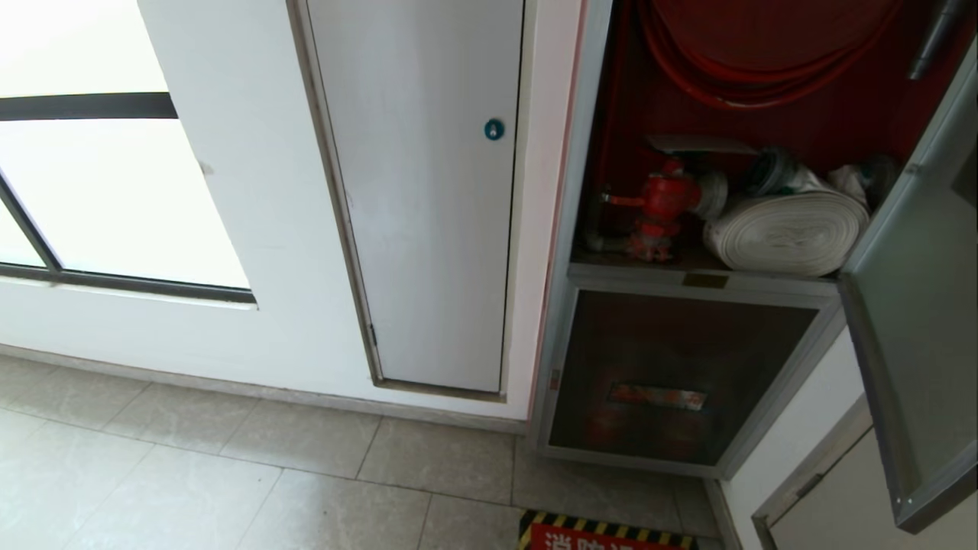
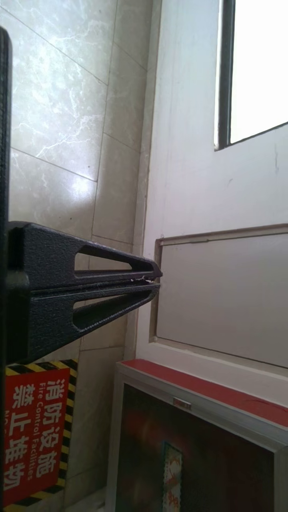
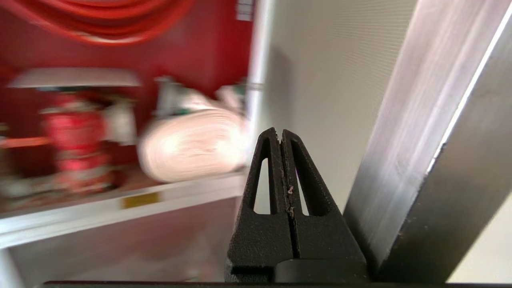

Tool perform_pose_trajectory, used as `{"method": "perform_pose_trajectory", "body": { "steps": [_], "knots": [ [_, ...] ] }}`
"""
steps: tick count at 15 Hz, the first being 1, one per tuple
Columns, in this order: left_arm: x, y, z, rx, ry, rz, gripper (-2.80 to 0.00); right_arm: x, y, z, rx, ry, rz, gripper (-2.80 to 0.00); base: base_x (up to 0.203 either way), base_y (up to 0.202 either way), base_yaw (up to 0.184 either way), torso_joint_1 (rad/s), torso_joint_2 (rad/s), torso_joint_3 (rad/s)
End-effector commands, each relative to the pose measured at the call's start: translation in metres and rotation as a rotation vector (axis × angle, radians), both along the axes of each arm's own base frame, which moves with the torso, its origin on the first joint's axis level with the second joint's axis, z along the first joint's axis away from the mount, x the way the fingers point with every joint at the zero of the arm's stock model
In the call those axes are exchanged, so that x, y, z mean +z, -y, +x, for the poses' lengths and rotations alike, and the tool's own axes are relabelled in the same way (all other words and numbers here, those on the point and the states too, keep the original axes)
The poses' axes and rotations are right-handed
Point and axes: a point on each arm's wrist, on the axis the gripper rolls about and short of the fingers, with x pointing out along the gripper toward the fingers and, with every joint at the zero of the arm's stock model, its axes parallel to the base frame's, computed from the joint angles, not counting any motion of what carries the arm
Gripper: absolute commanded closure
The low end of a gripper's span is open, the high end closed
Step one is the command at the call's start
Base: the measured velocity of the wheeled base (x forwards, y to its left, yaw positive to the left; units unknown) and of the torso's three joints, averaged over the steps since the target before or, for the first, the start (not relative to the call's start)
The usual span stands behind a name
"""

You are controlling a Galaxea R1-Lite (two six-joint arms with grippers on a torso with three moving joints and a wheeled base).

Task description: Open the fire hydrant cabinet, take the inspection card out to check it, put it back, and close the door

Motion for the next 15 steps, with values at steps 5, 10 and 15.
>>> {"method": "perform_pose_trajectory", "body": {
  "steps": [5, 10, 15],
  "knots": [
    [0.0, 0.0, 0.0, 0.001, -0.002, 0.0, 0.0, 0.002, 0.031, -0.027, -0.216, 0.017, -0.013, 0.0, 0.0, 0.0, 0.0, 0.005, 0.0, 0.0],
    [0.0, 0.0, 0.0, 0.001, -0.002, 0.0, 0.0, 0.003, 0.05, -0.045, -0.345, 0.017, -0.025, 0.0, 0.0, 0.0, 0.0, 0.0, 0.0, 0.0],
    [0.0, 0.0, 0.0, 0.001, -0.002, 0.0, 0.0, 0.0, 0.069, -0.048, -0.434, -0.008, -0.012, 0.0, 0.0, 0.0, 0.0, 0.0, 0.0, 0.0]
  ]
}}
